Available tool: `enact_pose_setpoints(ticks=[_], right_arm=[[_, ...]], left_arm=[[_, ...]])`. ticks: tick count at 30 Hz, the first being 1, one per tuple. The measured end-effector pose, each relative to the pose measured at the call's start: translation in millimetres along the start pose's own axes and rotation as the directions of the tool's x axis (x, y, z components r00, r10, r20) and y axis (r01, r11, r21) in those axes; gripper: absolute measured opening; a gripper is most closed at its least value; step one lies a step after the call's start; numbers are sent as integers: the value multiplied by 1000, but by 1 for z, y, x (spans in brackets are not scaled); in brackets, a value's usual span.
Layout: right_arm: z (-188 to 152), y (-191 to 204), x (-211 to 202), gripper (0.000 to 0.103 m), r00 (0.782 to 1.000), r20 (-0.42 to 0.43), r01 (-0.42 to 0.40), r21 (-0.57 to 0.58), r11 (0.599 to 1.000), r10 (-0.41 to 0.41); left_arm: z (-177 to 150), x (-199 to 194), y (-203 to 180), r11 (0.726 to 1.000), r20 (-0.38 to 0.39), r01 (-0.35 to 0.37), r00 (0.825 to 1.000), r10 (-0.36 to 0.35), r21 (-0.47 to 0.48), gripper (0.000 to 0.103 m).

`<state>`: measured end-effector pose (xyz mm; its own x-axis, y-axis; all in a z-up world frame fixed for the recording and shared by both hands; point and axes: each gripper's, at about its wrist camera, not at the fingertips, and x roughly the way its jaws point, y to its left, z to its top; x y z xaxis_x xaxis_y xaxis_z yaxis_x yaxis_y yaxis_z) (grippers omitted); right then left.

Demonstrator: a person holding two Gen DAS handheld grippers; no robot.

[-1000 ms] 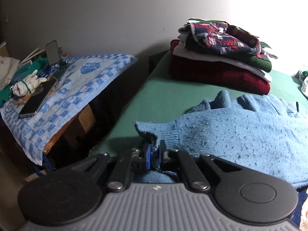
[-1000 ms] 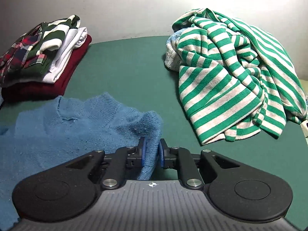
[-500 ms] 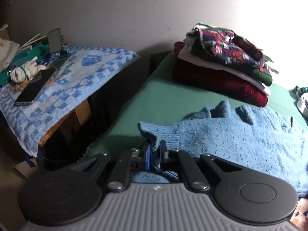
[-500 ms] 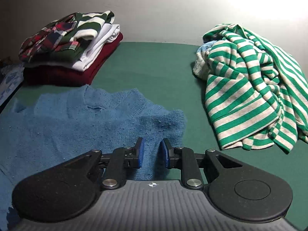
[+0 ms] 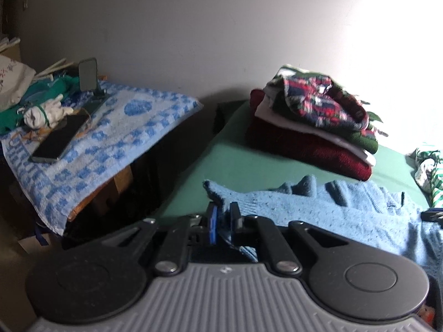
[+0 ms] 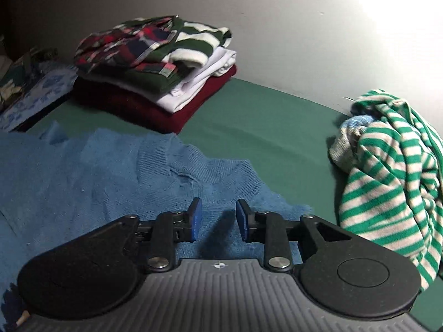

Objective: Fold clothes

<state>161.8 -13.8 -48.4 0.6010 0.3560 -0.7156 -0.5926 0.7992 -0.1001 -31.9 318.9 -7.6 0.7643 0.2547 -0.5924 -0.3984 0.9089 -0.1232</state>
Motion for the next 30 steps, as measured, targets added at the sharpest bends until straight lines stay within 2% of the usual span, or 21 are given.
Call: enact_pose_setpoints(ticks=[2,3,4,5,11,12,14,15,16,17,19,22,23,24,25,26,28,29,30], right_arm=[[0,6,13,35,1000,-26,5,-62,998,-6],[0,6,15,31,1000,-25,-3,-65,998,1],[1,4,15,10,999,-24,-28,-49,998,27],[1,5,13,3,999,-19,-38,-50,998,37],[6,8,-3,4,996,26,-85,-36,996,86],[5,8,-2,4,996,20,-87,-41,995,88],[2,11,0,7,997,12,-70,-69,995,71],[1,11,-1,17,997,19,-67,-61,996,68],[-1,11,-2,28,997,27,-64,-50,997,66],[-2,10,-3,31,997,35,-61,-40,997,63],[-4,11,-8,34,996,51,-78,-10,997,78],[-6,20,-11,34,994,52,-97,-16,995,98],[-7,24,-11,34,994,50,-92,-25,995,93],[-9,26,-11,34,994,49,-93,-29,995,94],[-10,28,-11,33,994,47,-95,-31,995,97],[-12,30,-11,32,994,46,-97,-34,995,99],[-15,32,-12,26,994,44,-99,-26,995,100],[-16,32,-12,26,994,46,-94,-22,995,95],[-18,33,-13,26,995,47,-90,-17,996,91]], left_arm=[[3,-7,1,1000,21,-7,1000,7,3,3],[4,-10,1,1000,31,-11,999,11,5,3],[5,-14,2,1000,42,-15,999,14,6,3],[6,-17,2,1000,52,-18,998,18,8,3],[0,-2,9,1000,-29,9,1000,-9,7,4],[-2,2,12,1000,-47,25,999,-25,-6,8],[-3,9,19,998,-77,55,995,-58,-37,29],[-4,12,22,997,-87,65,994,-68,-45,44],[-5,17,23,996,-98,70,992,-75,-46,50],[-6,21,24,996,-109,75,991,-80,-47,52],[-7,29,26,995,-135,88,986,-94,-49,63],[-10,44,24,992,-179,110,977,-120,-62,64],[-11,46,21,993,-177,108,977,-116,-54,64],[-11,48,18,994,-172,103,979,-109,-43,59],[-12,49,14,995,-166,98,981,-102,-33,46],[-12,49,13,996,-156,88,983,-92,-36,38],[-10,48,12,997,-135,61,989,-67,-46,10],[-9,47,13,997,-127,56,990,-63,-56,9],[-8,43,14,996,-117,60,991,-67,-69,1]])
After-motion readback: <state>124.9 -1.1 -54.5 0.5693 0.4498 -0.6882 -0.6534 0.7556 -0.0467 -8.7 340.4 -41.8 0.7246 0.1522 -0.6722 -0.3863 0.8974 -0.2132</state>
